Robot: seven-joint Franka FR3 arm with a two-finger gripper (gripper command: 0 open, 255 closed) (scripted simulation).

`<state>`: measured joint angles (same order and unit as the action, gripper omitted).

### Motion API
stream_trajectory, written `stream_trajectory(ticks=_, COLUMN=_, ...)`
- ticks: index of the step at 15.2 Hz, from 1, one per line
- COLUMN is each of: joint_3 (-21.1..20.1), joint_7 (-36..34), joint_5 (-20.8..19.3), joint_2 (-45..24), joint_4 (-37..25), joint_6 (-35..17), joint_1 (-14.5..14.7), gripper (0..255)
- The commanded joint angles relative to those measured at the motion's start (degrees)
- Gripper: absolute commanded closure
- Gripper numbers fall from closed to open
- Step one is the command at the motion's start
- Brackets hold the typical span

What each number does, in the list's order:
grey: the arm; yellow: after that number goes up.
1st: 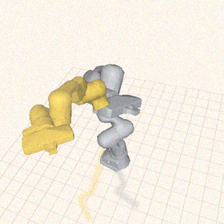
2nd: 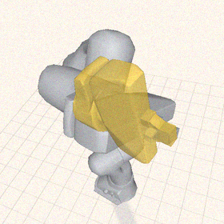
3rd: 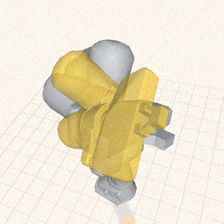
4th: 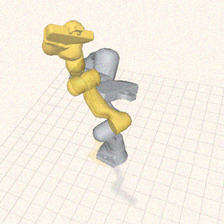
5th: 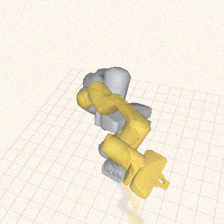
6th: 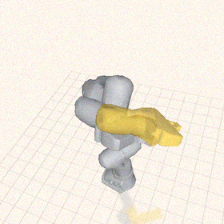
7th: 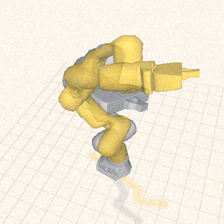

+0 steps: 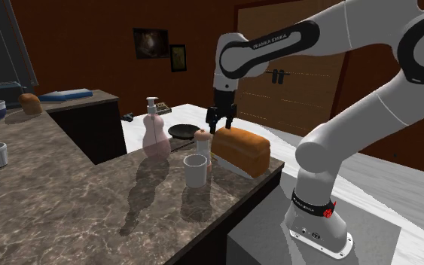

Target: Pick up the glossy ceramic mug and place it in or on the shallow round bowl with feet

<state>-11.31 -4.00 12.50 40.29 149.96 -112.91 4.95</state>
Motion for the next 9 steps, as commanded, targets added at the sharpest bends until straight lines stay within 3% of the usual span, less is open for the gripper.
stream_trajectory(ticks=1, joint_3=-2.14, joint_7=-1.10, joint_5=1.03, joint_2=-2.16, joint_4=1.08, joint_6=-3.74, joint_1=1.05, gripper=0)
stream_trajectory(ticks=9, joint_3=-9.67, joint_7=-4.93, joint_5=2.94, joint_2=-13.64, joint_4=2.81, joint_6=-18.10, joint_1=3.41, gripper=0)
